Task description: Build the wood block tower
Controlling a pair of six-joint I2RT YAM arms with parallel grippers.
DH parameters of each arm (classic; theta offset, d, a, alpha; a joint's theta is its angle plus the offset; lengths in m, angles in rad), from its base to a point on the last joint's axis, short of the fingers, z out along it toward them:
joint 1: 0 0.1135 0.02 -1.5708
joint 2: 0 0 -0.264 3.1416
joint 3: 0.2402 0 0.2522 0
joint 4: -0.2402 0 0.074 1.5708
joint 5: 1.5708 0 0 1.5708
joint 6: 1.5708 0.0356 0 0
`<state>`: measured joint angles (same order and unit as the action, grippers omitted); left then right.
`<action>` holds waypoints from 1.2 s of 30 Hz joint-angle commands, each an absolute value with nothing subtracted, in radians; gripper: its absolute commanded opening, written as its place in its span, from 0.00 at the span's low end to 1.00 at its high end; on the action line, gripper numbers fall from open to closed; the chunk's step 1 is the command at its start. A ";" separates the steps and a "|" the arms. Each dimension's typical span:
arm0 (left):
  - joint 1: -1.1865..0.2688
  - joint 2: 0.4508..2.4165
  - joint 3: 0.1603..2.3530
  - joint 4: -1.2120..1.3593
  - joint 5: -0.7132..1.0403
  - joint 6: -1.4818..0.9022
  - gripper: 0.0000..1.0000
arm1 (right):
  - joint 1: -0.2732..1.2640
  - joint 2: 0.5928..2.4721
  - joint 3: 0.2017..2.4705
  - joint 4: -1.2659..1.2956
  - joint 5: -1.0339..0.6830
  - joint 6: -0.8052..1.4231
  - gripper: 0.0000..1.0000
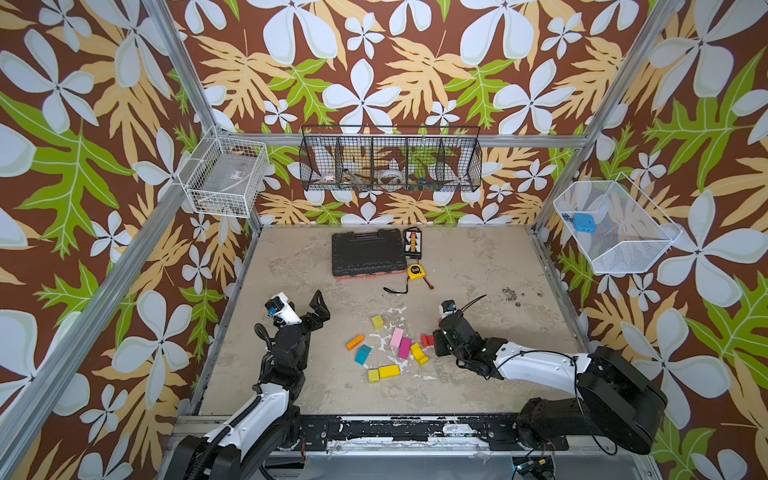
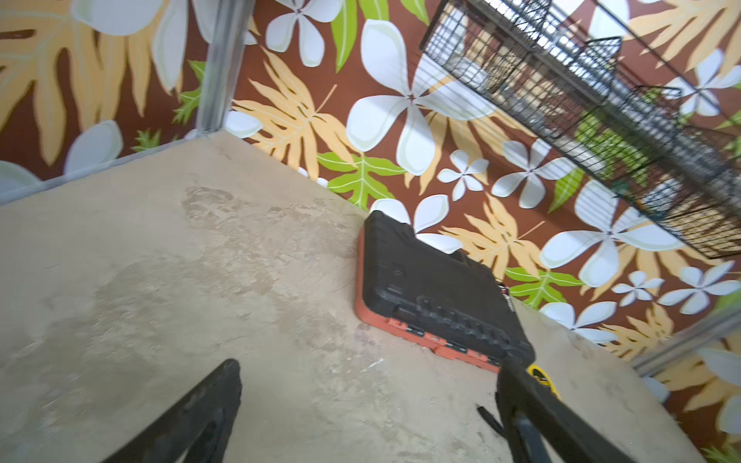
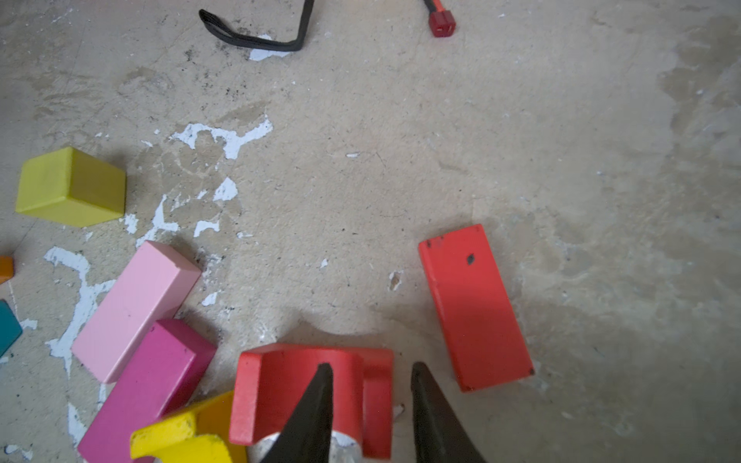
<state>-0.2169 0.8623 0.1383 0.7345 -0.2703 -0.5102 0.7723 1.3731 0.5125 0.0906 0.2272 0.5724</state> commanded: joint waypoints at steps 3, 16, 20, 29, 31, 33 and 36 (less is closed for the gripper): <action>-0.218 0.833 0.201 0.492 0.035 -0.643 1.00 | 0.775 1.401 0.531 0.098 0.236 0.594 0.28; -0.221 0.568 0.170 0.135 0.254 -0.841 1.00 | 0.777 1.408 0.511 0.096 0.279 0.630 0.15; -0.221 0.549 0.221 0.049 0.419 -0.916 1.00 | 0.776 1.384 0.513 0.083 0.290 0.644 0.12; -0.221 0.524 0.589 -0.426 0.602 -0.659 1.00 | 0.777 1.376 0.562 0.078 0.342 0.646 0.09; -0.220 0.484 0.684 -0.485 0.466 -0.555 1.00 | 0.776 1.399 0.591 0.071 0.359 0.645 0.07; -0.236 0.468 0.753 -0.541 0.218 -0.475 1.00 | 0.775 1.431 0.620 0.071 0.365 0.644 0.04; -0.240 0.485 0.755 -0.578 0.099 -0.496 1.00 | 0.766 1.497 0.671 0.077 0.352 0.633 0.02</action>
<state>-0.2375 0.4744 0.7662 -0.4492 0.2802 -0.5636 0.7708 1.4624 0.6399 0.0734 0.3374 0.6430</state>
